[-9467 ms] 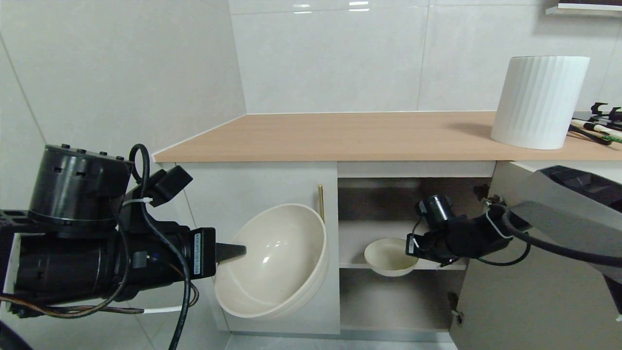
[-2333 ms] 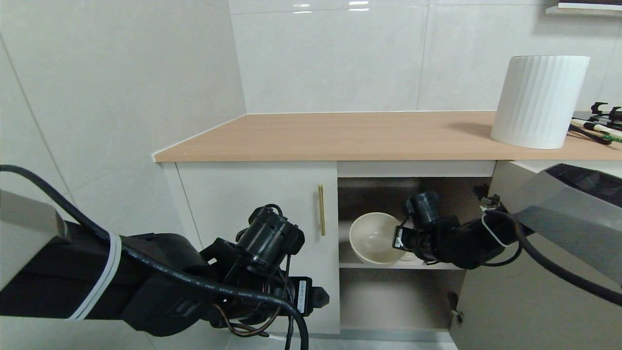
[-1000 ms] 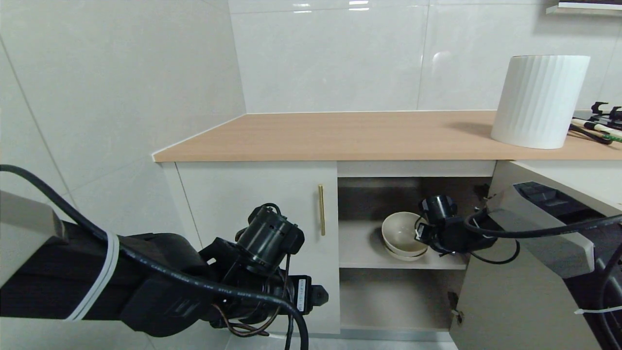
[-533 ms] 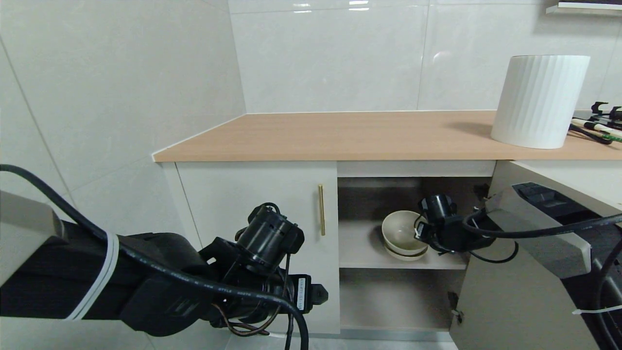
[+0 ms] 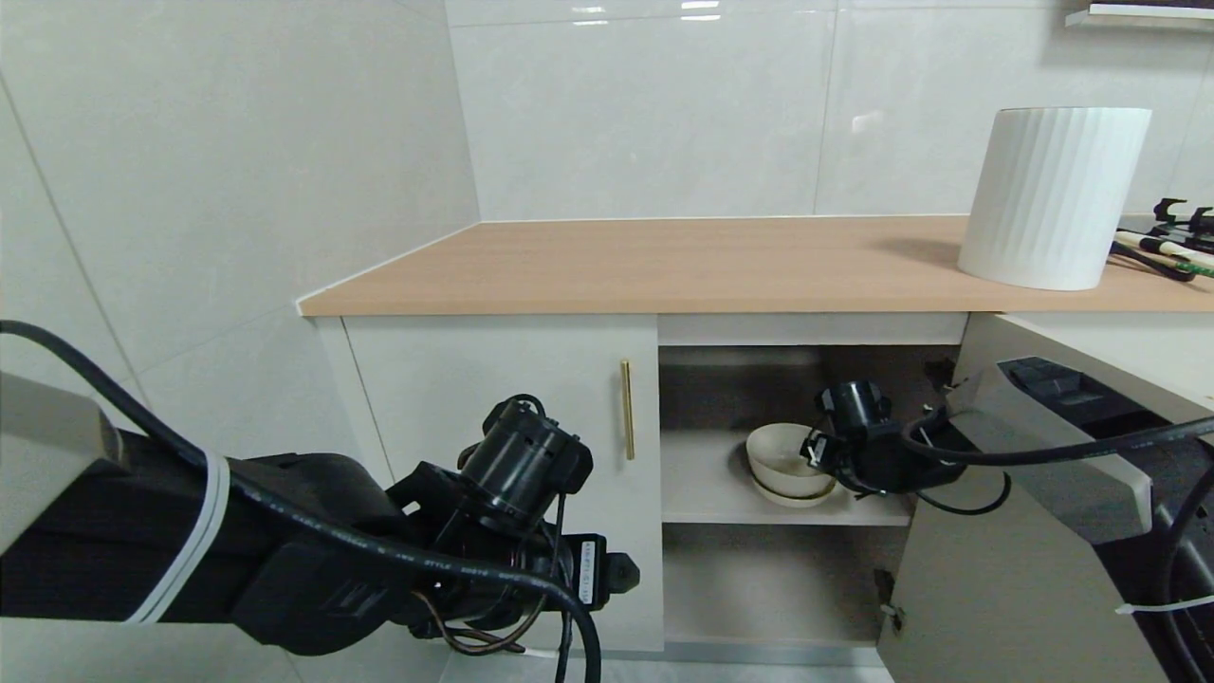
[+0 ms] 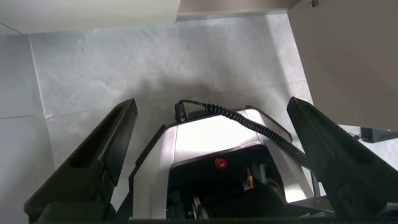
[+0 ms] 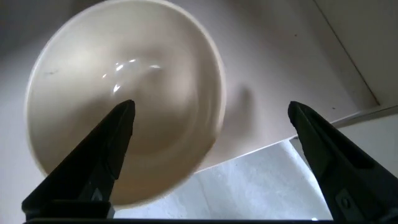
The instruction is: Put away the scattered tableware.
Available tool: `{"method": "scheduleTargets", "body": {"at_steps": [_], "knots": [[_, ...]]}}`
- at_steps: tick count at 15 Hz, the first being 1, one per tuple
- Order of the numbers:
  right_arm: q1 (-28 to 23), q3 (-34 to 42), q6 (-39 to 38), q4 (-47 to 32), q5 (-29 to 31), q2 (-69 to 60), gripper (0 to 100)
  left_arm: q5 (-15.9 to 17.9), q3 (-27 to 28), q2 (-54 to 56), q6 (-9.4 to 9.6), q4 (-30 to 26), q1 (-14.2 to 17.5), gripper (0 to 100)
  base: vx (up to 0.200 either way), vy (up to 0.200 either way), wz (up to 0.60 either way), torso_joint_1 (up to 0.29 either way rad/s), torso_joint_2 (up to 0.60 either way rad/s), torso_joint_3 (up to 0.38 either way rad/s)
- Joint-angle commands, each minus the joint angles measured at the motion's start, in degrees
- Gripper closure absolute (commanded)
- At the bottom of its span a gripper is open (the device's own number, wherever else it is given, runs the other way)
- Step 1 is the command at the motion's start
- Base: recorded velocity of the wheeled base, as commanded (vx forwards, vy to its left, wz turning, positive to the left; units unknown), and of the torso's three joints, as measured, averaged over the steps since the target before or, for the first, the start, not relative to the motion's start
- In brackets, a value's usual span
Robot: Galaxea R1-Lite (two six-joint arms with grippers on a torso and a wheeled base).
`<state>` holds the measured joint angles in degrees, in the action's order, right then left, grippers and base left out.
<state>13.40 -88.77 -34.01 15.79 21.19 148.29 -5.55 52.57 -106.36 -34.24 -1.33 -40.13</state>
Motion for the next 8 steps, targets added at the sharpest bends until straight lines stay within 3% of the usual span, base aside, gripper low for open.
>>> {"method": "scheduleTargets", "body": {"at_steps": [1, 6, 8], "knots": [[0.05, 0.18, 0.00, 0.03, -0.01, -0.45, 0, 0.01, -0.01, 0.54, -0.03, 0.01, 0.14, 0, 0.000, 0.000, 0.00, 0.000, 0.00, 0.000], [1.63, 8.53, -0.35, -0.14, -1.15, -8.72, 0, 0.01, -0.36, 8.98, 0.05, -0.25, 2.51, 0, 0.000, 0.000, 0.00, 0.000, 0.00, 0.000], [4.71, 16.97, -0.35, -0.93, -2.11, -17.33, 0, 0.01, -0.45, 16.54, 0.49, -1.84, 4.45, 0, 0.000, 0.000, 0.00, 0.000, 0.00, 0.000]]}}
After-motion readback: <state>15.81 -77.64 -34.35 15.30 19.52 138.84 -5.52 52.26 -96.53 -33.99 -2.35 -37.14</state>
